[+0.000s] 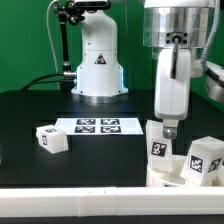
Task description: Assemble stool
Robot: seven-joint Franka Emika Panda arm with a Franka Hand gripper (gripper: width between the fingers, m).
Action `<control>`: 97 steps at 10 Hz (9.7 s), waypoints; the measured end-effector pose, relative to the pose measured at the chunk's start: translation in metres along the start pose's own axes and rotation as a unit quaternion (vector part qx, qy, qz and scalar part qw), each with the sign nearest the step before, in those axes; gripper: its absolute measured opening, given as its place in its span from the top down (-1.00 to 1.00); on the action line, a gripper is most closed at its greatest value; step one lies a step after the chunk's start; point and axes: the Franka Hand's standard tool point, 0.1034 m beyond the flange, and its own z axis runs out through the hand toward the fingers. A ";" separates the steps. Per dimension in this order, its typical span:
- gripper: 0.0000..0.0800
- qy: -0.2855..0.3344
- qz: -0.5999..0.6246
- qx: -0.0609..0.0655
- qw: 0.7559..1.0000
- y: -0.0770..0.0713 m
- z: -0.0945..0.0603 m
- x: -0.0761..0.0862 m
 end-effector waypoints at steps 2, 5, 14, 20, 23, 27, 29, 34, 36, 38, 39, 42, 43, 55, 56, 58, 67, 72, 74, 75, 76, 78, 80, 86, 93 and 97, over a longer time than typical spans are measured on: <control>-0.13 0.000 -0.015 0.000 1.000 0.000 -0.001 -0.001; -0.59 -0.011 -0.061 0.011 0.998 -0.004 -0.019 -0.006; -0.62 0.022 -0.519 0.013 0.855 -0.001 -0.021 -0.009; -0.62 0.028 -0.732 0.006 0.681 -0.002 -0.022 -0.007; -0.62 0.029 -0.839 0.002 0.543 -0.004 -0.023 -0.004; -0.62 0.031 -0.911 -0.009 0.411 -0.005 -0.020 0.002; -0.62 0.033 -0.928 -0.013 0.372 -0.006 -0.020 0.005; -0.62 0.035 -0.988 -0.046 0.146 -0.002 -0.011 0.007; -0.62 0.033 -0.995 -0.061 0.067 -0.001 -0.005 0.009; -0.62 0.026 -0.996 -0.066 0.045 -0.001 0.002 0.017; -0.62 0.025 -0.996 -0.067 0.047 -0.001 0.004 0.020; -0.35 0.023 -0.996 -0.068 0.051 -0.002 0.007 0.025; 0.10 0.023 -0.996 -0.068 0.051 -0.002 0.007 0.025; 0.16 0.048 -0.914 -0.050 0.400 0.000 0.007 0.020; 0.16 0.052 -0.890 -0.046 0.451 0.000 0.007 0.018; 0.16 0.056 -0.847 -0.040 0.528 0.001 0.007 0.016; 0.16 0.020 -0.541 0.009 0.840 0.002 0.008 0.008; 0.16 0.005 -0.429 0.022 0.903 0.002 0.010 0.007; 0.16 0.001 -0.372 0.022 0.928 0.003 0.010 0.006; 0.16 -0.001 -0.351 0.023 0.936 0.003 0.010 0.005; 0.16 -0.003 -0.317 0.023 0.948 0.003 0.010 0.005; 0.16 -0.006 -0.259 0.022 0.966 0.004 0.011 0.004; 0.16 -0.024 -0.157 0.032 0.987 0.001 0.011 0.005; 0.16 -0.075 0.090 0.047 0.992 -0.002 0.011 0.004; -0.62 -0.074 -0.064 0.046 0.994 -0.006 -0.010 -0.013; -0.62 -0.045 -0.278 0.047 0.958 -0.008 -0.013 -0.013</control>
Offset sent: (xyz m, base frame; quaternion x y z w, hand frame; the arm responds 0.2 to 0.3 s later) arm -0.0055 0.0011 0.0225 -0.0128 0.0019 -0.0943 0.9955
